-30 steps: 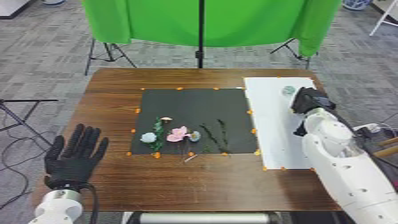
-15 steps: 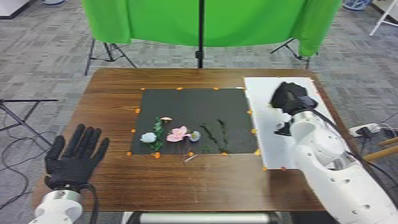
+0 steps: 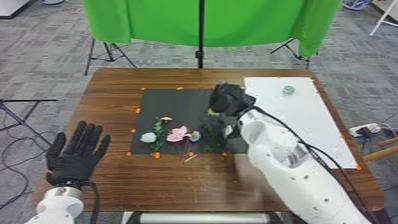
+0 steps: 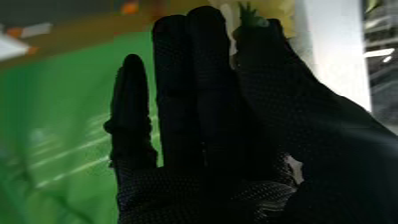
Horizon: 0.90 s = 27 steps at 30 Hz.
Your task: Arrange flowers
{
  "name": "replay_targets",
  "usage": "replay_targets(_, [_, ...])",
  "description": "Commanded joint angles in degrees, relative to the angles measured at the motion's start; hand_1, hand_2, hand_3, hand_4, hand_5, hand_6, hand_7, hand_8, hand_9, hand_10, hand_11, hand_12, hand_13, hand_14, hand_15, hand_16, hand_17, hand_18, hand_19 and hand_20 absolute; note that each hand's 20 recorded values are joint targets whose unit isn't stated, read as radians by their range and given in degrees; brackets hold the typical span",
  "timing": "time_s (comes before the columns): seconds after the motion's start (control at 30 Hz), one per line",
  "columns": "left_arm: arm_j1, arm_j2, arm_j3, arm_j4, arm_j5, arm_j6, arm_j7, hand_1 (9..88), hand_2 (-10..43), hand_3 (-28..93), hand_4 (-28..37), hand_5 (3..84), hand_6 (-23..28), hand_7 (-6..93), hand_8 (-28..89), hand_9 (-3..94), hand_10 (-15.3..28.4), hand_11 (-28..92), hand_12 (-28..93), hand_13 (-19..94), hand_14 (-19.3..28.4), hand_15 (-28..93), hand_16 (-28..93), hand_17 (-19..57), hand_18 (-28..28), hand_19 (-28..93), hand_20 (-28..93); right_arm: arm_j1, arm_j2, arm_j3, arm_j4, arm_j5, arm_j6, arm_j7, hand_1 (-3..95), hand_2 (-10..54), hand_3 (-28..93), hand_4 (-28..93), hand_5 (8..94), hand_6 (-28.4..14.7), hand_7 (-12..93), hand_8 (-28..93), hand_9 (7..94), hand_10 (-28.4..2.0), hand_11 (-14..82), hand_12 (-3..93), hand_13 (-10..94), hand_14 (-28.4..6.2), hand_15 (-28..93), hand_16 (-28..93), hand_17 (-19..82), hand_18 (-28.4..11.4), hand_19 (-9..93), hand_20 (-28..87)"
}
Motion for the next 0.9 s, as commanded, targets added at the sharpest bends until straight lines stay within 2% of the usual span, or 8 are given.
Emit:
replay_targets(0.03, [0.3, 0.36, 0.41, 0.57, -0.23, 0.91, -1.00, 26.6, 16.9, 75, -28.3, 46.6, 8.2, 12.9, -10, 40.2, 13.7, 22, 11, 34, 12.5, 31, -5, -4.8, 13.1, 37, 15, -1.1, 0.4, -2.8, 2.3, -2.6, -0.9, -1.6, 56.3, -9.4, 73, -28, 81.8, 3.0, 16, 1, 83.9, -9.8, 8.6, 38.0, 62, -7.7, 33, 40, 24, -17.9, 70, 36])
replay_targets(0.1, [0.2, 0.54, 0.74, 0.63, -0.87, 0.72, -0.45, 26.6, 16.9, 75, -28.3, 46.5, 8.1, 12.9, -10, 40.3, 13.6, 22, 12, 34, 12.5, 31, -5, -4.8, 13.1, 37, 15, -0.1, 0.2, -3.7, 3.9, -3.8, -0.1, -2.0, 56.3, -9.3, 73, -28, 81.7, 3.1, 16, 0, 84.1, -9.7, 8.8, 38.9, 62, -7.6, 34, 40, 24, -18.0, 70, 36])
replay_targets(0.17, [-0.4, -0.07, 0.93, 0.92, -0.37, 0.73, -1.10, 26.6, 16.9, 75, -28.3, 46.5, 8.2, 13.0, -10, 40.3, 13.6, 22, 11, 34, 12.6, 31, -5, -4.7, 13.1, 37, 15, -0.1, 0.3, -3.9, 4.0, -3.4, 1.1, -0.1, 56.4, -9.3, 73, -28, 81.3, 2.9, 16, 0, 84.1, -9.6, 8.9, 39.4, 62, -7.5, 35, 40, 24, -18.0, 70, 36])
replay_targets(0.27, [-0.2, -0.04, 0.70, 0.86, -0.20, 0.69, -1.18, 26.5, 16.9, 75, -28.3, 46.6, 8.2, 13.0, -10, 40.3, 13.6, 22, 11, 34, 12.6, 31, -5, -4.7, 13.1, 37, 15, -0.7, 0.7, -3.3, 2.8, -1.9, 3.3, 2.3, 56.4, -9.4, 73, -28, 79.4, 2.8, 17, 0, 83.7, -9.4, 9.6, 41.6, 61, -7.8, 38, 41, 24, -18.2, 70, 36])
replay_targets(0.5, [0.7, -0.43, -0.06, 0.50, -0.30, 1.03, -0.84, 26.5, 16.8, 75, -28.3, 46.6, 8.2, 13.1, -10, 40.4, 13.6, 22, 12, 34, 12.6, 31, -5, -4.7, 13.1, 37, 15, -3.3, 2.8, -0.4, -1.5, 0.9, 2.7, 2.8, 56.0, -9.5, 73, -28, 75.1, 2.4, 18, -2, 78.6, -10.0, 24.0, 49.7, 57, -9.6, 50, 41, 23, -18.9, 72, 38])
replay_targets(0.73, [0.7, -0.17, 0.06, 0.51, -0.58, 1.23, -0.57, 26.5, 16.8, 75, -28.3, 46.6, 8.2, 13.2, -10, 40.4, 13.5, 22, 12, 34, 12.5, 31, -5, -4.7, 13.1, 37, 15, -4.2, 4.1, 0.6, -4.5, 2.4, -0.2, 3.4, 55.0, -9.5, 73, -28, 70.1, 2.4, 16, -5, 76.3, -10.5, 28.3, 51.2, 56, -10.4, 54, 41, 22, -19.3, 72, 39])
replay_targets(0.9, [0.5, -0.15, 0.24, 0.65, -0.63, 1.26, -0.77, 26.5, 16.8, 75, -28.3, 46.6, 8.2, 13.2, -10, 40.4, 13.5, 22, 11, 34, 12.6, 31, -5, -4.7, 13.1, 37, 15, -4.3, 3.3, 0.6, -4.1, 2.5, -0.7, 3.8, 53.8, -9.5, 73, -28, 66.4, 2.5, 15, -12, 73.5, -11.1, 30.6, 49.8, 54, -11.3, 58, 38, 21, -19.7, 72, 39])
